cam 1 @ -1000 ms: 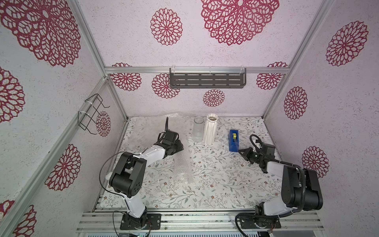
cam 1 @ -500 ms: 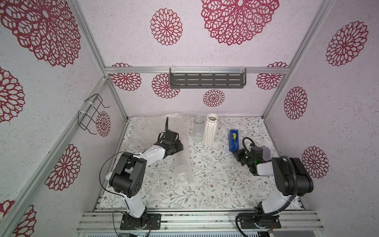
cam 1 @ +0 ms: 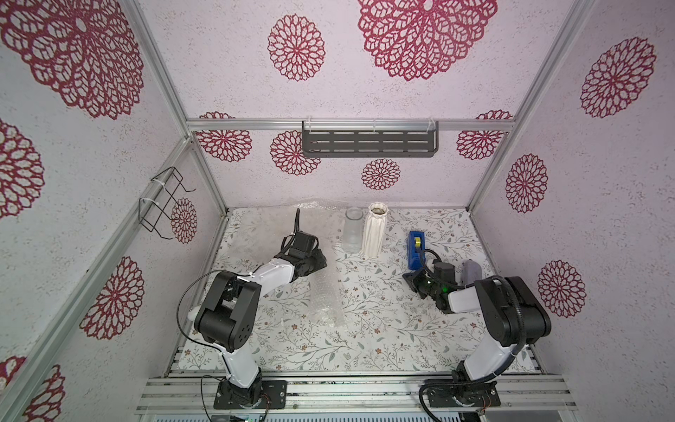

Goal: Wrap vases in bubble wrap
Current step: Tear off the tape using the Tape Cutter.

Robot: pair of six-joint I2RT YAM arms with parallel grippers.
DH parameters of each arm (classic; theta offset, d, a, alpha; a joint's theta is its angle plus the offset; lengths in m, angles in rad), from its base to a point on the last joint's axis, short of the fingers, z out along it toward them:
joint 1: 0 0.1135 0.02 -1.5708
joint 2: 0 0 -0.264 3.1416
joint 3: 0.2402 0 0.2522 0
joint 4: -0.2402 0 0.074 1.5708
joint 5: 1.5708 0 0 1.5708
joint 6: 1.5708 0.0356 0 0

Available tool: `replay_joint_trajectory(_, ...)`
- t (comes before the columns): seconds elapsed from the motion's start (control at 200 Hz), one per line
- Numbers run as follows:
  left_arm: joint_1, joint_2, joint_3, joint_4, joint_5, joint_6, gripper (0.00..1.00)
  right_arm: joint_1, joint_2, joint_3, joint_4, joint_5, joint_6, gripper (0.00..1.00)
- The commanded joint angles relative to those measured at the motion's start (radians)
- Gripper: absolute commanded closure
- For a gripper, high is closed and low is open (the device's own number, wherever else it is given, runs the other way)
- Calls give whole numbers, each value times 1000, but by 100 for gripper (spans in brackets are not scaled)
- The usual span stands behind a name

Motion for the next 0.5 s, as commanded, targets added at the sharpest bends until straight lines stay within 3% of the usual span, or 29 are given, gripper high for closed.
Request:
replay_joint_trajectory(0.0, -20, 12, -21, -40, 63, 18, 53, 73, -105, 61, -75, -67, -141, 100)
replay_joint_trajectory(0.175, -26, 36, 5, -37, 116, 68, 55, 200, -160, 113, -189, -171, -359, 100)
replay_joint_trajectory(0.305, -28, 74, 37, -33, 222, 114, 56, 262, -170, 118, -208, -246, -477, 100)
replay_joint_trajectory(0.495, -47, 92, 62, -48, 284, 170, 58, 354, -168, 172, -351, -274, -676, 100)
